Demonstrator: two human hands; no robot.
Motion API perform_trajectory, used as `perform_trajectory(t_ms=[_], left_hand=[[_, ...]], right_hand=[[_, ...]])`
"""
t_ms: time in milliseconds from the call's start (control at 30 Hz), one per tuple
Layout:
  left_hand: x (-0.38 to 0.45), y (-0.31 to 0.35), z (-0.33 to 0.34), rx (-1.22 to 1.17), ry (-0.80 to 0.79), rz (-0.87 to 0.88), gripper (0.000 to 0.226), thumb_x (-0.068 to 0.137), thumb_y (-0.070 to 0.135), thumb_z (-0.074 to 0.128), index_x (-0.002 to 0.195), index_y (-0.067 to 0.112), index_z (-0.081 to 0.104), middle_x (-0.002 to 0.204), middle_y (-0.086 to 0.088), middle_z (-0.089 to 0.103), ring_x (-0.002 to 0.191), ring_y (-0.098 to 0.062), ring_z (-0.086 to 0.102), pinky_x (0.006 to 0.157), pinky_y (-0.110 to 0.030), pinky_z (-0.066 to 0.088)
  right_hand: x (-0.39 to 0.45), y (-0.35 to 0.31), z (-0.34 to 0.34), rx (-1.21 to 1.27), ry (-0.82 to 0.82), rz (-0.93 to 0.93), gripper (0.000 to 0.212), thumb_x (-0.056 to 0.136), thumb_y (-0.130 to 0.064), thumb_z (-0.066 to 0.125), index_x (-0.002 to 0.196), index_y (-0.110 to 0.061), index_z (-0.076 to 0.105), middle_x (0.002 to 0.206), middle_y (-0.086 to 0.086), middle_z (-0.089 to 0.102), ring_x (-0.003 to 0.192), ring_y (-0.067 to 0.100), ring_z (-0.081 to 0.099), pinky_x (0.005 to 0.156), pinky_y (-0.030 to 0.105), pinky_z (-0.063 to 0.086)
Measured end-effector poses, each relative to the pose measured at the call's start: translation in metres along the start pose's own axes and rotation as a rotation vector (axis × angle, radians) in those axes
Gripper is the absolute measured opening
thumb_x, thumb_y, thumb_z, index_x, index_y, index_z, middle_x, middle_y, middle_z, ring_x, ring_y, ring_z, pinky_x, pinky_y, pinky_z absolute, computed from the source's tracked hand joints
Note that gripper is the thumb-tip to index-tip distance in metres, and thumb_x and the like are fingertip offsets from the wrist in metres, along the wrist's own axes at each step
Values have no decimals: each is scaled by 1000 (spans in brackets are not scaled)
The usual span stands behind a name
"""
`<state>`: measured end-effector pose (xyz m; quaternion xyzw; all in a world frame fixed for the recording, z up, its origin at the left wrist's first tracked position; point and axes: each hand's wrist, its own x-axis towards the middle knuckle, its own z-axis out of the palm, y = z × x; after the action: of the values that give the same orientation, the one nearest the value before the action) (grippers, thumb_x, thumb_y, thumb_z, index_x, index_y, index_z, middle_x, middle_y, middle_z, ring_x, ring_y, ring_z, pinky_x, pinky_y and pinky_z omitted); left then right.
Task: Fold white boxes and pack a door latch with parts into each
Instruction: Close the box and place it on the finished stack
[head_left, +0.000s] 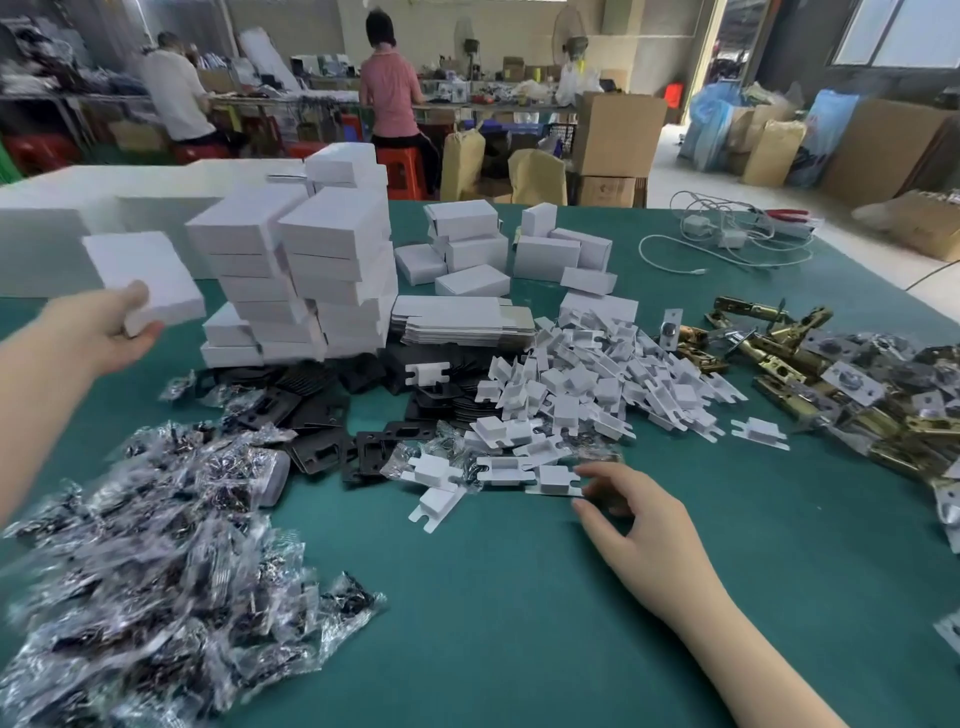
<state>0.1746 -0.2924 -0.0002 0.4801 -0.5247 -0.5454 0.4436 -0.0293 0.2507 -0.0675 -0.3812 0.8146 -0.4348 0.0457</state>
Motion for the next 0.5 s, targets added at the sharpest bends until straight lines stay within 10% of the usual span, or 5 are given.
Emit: perform_trajectory(t_ms=[233,500], left_hand=[[3,17,25,-23,-69,-142,10,96,23,62,92,18,54,116,-2,54,111,-15,51,44,-12,50],[2,-6,39,49,-112,-94,44,95,11,63,134,-2,49,141,-15,50,110,-15,56,79,-16,55]], right_hand=[[0,0,1,-4,40,-2,29,87,-16,69,98,-43,63,91,-23,65,97,2,60,79,8,43],[0,-3,2,-5,59,10,25,88,-17,68,94,-41,65,99,-28,61,91,2,61,75,12,46]])
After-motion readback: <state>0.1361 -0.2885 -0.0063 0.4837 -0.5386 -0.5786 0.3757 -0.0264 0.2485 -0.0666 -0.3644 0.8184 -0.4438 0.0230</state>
